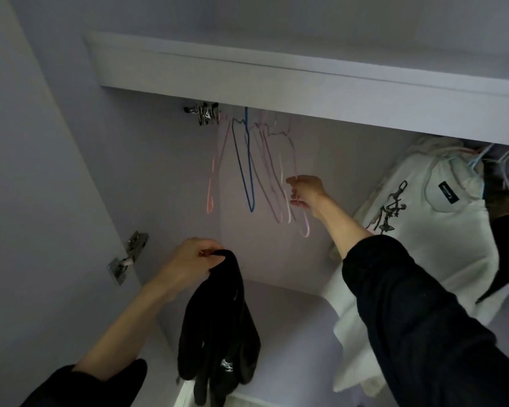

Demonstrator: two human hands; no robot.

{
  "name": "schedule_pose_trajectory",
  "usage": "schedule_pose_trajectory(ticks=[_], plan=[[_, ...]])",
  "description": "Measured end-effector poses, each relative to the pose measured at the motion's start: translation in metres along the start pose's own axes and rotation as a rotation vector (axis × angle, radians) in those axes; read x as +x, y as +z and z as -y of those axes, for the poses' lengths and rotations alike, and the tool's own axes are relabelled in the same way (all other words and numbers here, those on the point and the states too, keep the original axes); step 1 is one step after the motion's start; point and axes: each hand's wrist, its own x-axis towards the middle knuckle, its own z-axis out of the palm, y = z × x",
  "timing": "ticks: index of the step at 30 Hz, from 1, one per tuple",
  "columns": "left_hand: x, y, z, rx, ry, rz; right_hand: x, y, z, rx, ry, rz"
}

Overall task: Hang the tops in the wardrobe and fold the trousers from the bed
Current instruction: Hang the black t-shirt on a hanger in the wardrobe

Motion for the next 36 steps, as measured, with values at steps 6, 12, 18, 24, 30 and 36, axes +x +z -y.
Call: schedule_pose_trajectory(ticks=[6, 12, 18, 24, 30, 36], plan=[[0.001, 0.005, 0.001, -0.09, -0.091, -0.024, -0.006, -0.01, -0.004, 0.053, -0.215, -0.234], [0.005, 0.022, -0.001, -0.351, -0.279, -0.008, -0.034, -0.04, -0.037, 0.006, -0.3, -0.414], [0.007, 0.044, 0.006, -0.575, -0.473, 0.013, -0.093, -0.06, -0.112, 0.065, -0.254, -0.56], [0.013, 0.058, 0.004, -0.652, -0.589, 0.081, -0.132, -0.097, -0.148, 0.331, -0.209, -0.612], [0.014, 0.081, 0.002, -0.37, -0.528, 0.047, -0.156, -0.117, -0.178, 0.015, -0.045, -0.624], [0.014, 0.086, -0.002, -0.169, -0.435, 0.068, -0.173, -0.124, -0.177, 0.117, 0.015, -0.295]])
